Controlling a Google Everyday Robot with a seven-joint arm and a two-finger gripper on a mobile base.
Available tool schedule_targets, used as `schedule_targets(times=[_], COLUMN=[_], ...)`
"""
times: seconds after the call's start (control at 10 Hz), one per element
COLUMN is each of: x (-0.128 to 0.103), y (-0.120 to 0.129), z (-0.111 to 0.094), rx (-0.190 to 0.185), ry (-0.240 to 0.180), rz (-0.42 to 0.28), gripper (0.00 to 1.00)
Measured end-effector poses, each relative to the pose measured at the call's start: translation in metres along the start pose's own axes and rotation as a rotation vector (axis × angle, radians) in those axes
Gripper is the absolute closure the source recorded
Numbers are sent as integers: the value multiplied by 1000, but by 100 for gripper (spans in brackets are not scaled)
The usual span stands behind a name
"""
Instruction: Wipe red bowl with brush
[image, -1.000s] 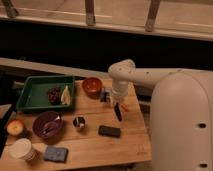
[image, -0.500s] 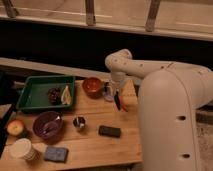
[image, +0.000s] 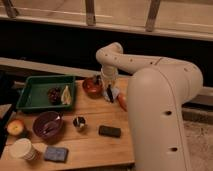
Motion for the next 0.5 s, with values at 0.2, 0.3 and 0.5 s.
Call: schedule_targets(times=[0.2,0.3,0.5], x=[-12,-15,-8], y=[19,25,29], z=[3,4,3], rx=[-28,-40,-56], ry=[-8,-10,-8], rz=[-48,-70,-94], gripper=[100,100,100])
